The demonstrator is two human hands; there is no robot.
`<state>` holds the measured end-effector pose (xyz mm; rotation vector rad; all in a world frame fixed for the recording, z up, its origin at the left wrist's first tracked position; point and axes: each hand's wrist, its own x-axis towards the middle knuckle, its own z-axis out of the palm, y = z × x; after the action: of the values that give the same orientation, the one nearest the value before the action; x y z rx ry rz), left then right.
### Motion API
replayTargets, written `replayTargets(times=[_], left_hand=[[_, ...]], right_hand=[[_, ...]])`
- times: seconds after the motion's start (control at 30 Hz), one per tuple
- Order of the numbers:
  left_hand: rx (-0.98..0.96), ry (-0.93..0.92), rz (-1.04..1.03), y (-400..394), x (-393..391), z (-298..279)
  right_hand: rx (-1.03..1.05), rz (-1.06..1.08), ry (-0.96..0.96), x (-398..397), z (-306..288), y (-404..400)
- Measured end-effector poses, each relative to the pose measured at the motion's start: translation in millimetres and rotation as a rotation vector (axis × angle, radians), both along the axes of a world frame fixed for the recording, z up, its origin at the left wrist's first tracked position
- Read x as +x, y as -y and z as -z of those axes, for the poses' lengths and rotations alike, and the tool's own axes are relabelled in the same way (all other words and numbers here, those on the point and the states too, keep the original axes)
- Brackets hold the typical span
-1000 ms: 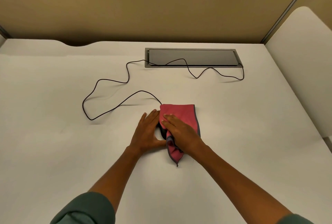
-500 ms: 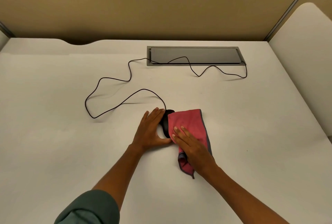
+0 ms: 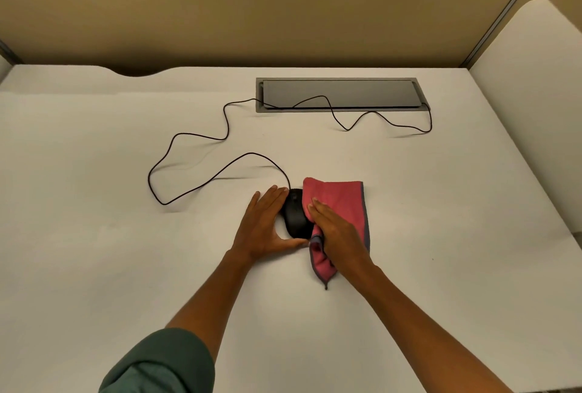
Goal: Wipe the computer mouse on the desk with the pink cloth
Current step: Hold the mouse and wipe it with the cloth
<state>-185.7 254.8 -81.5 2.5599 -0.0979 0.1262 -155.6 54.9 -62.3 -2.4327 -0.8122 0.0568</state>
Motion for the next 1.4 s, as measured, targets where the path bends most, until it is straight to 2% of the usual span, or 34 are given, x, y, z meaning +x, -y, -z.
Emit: replayTargets(times=[0.13,0.27,0.37,0.5,0.63,0.8,0.97,1.03,1.1,1.27,1.33,1.4], left_hand=[[0.007,0.004,-0.008,-2.8,-0.2,0.7],[-0.005,0.005,-0.016,-0.1,-0.2,0.6],[-0.003,0.014,-0.005,-0.4,1.5,1.0],[-0.013,0.013,-0.003,-1.2,2.3,0.3],[0.002,0.006,-0.005,-1.4,2.8,1.1],[0.015,-0.011,-0.001,-1.9,0.9,1.8],[0.002,-0.005,-0.009,0.9,2.2,-1.4],[0.001,-0.003,-0.008,0.0,2.4,-1.7],[-0.001,-0.002,-0.004,-1.6,1.7,-0.7],[-0.002,-0.006,-0.016,0.3,0.7,-1.2],[-0.018,-0.001,-0.024,1.9,0.9,-2.5],[-0.004,-0.004,-0.008,1.0,1.8,-1.6]], right_hand=[[-0.042,-0.066,0.116,-22.3,7.5,12.5],[-0.037,-0.078,0.144,-29.1,9.1,18.0],[-0.020,-0.036,0.082,-14.2,2.4,8.5],[-0.013,0.012,-0.160,20.8,-24.5,-9.7],[-0.220,-0.124,-0.108,57.1,-38.6,-25.4],[-0.348,-0.134,-0.098,62.0,-40.9,-34.0],[-0.185,-0.032,-0.145,42.1,-29.9,-15.5],[-0.181,0.021,-0.130,31.3,-26.1,-9.8],[-0.103,0.009,-0.250,15.7,-20.7,-0.9],[-0.030,-0.068,-0.031,-19.7,-4.6,16.0],[-0.032,-0.079,0.055,-26.7,-5.6,17.8],[-0.079,-0.181,0.134,-31.6,2.6,19.2]])
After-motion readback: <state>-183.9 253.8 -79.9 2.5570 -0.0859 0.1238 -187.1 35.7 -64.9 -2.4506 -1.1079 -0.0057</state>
